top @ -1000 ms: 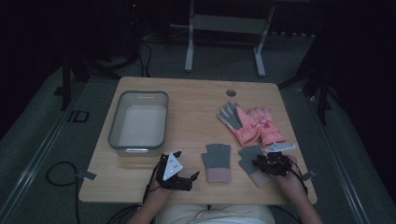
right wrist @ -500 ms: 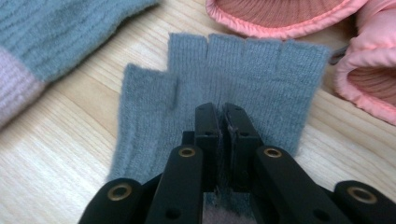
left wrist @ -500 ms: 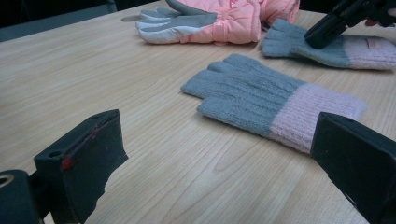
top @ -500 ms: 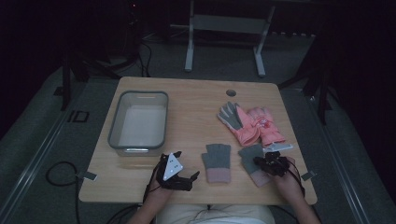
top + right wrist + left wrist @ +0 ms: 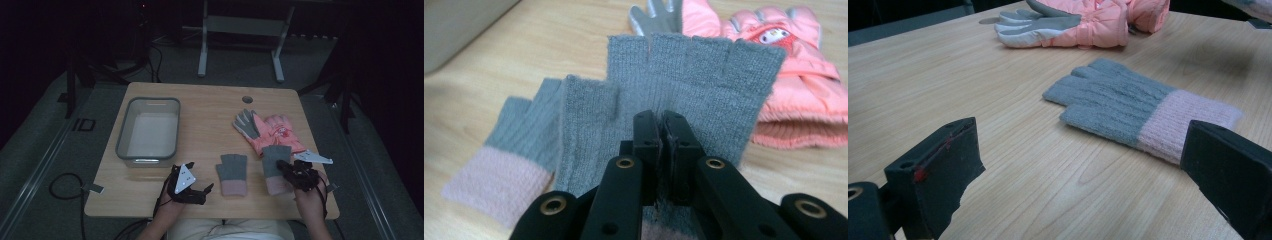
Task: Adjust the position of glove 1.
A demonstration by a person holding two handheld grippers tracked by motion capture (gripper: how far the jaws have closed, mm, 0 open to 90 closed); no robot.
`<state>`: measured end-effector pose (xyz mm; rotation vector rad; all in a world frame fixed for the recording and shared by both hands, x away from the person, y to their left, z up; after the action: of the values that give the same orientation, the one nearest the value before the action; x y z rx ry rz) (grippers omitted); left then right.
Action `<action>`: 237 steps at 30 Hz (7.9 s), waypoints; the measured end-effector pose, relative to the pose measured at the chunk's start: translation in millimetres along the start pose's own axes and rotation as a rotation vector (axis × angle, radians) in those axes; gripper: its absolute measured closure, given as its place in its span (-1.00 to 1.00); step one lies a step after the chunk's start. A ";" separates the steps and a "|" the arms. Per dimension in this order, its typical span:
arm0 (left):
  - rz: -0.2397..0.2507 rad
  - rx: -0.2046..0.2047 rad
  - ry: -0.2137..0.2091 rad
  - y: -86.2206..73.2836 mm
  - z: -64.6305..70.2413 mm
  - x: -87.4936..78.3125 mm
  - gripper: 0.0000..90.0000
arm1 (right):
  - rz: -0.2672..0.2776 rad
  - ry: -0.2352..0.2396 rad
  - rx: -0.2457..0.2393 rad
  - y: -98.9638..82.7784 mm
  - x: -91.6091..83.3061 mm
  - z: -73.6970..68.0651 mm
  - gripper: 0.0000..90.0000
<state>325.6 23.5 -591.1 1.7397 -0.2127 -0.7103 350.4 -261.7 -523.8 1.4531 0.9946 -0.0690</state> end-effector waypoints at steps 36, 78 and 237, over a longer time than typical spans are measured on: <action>-0.002 0.010 -0.001 -0.2 0.6 0.0 -0.94 | -0.049 0.014 0.035 -35.1 25.6 31.4 0.59; 0.005 -0.001 0.006 0.1 -0.8 -0.7 -0.94 | -0.009 0.106 -0.050 10.1 2.7 -6.3 0.91; -0.242 0.531 -0.272 78.0 -15.9 -14.6 0.56 | -0.092 0.562 -0.236 106.7 103.9 -98.9 0.70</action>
<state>340.1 20.4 -511.5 2.1910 -0.4105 -1.1464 427.0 -105.3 -483.2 1.2286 1.4697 0.3991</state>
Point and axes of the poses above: each handheld gripper's, and its own axes: x roughly forward along the jaws, y roughly out of its top, z roughly to its right, the point moved 8 cm from there along x, roughly forward along the jaws, and after that the axes turned 11 degrees about y, right-handed, at the moved point
